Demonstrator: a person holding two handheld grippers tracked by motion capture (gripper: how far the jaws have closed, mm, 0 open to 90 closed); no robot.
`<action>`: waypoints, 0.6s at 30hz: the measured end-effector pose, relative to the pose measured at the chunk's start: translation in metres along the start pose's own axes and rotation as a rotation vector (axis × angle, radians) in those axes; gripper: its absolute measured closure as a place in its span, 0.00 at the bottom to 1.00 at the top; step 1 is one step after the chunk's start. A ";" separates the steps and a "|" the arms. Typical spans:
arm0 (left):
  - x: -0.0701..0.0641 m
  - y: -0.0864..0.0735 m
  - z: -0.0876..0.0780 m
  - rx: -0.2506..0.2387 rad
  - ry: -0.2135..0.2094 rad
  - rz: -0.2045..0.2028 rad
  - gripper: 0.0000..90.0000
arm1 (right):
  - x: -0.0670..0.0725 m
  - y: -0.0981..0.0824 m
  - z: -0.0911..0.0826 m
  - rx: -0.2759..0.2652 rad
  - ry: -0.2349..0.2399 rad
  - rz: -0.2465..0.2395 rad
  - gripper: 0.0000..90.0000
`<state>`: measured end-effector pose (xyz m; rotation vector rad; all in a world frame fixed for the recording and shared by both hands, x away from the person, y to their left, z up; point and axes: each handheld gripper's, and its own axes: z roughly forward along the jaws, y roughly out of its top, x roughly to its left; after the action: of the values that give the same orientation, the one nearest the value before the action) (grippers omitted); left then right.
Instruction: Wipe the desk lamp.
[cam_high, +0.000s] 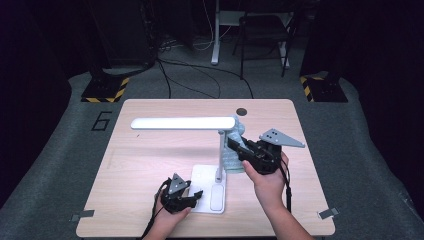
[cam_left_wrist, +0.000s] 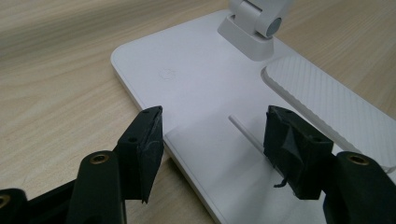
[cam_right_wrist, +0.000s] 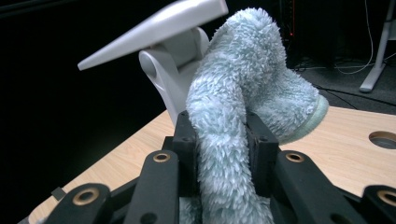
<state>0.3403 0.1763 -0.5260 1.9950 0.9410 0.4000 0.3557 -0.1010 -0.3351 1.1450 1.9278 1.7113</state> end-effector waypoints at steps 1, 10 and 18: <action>0.000 0.000 0.000 -0.004 0.000 -0.006 0.42 | 0.000 0.003 -0.001 -0.008 0.007 0.002 0.78; -0.001 0.000 0.001 -0.014 0.001 -0.010 0.43 | 0.004 0.002 -0.006 -0.015 0.010 -0.014 0.78; -0.002 0.001 0.001 -0.004 -0.015 -0.007 0.44 | 0.005 0.002 -0.014 -0.034 0.025 -0.012 0.78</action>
<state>0.3400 0.1739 -0.5258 1.9883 0.9368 0.3821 0.3434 -0.1067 -0.3286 1.1026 1.9095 1.7533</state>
